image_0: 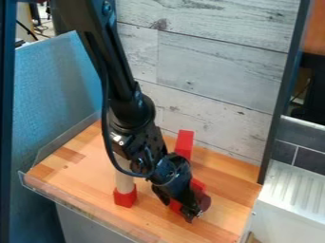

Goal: Move red arch with brown cylinder to the middle of the table

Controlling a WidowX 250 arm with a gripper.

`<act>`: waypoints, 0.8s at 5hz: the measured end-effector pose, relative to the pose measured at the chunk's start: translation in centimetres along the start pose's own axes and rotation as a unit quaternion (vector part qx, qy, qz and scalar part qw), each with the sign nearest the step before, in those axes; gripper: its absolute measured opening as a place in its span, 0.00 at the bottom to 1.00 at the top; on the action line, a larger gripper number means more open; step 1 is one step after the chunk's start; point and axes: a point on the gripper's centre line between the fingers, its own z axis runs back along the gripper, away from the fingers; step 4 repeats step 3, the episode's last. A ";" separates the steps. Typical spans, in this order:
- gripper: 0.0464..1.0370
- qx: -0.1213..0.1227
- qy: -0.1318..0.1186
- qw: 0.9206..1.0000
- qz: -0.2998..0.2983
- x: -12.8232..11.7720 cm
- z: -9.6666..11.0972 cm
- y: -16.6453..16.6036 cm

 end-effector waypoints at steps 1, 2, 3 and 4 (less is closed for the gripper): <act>0.97 -0.003 -0.035 0.999 0.014 2.5 2.4 0.1; 0.96 -0.004 -0.048 0.998 0.028 5.2 4.7 0.3; 0.96 0.046 -0.057 0.997 0.015 7.3 7.0 0.6; 0.96 0.046 -0.057 0.997 0.015 7.3 7.0 0.6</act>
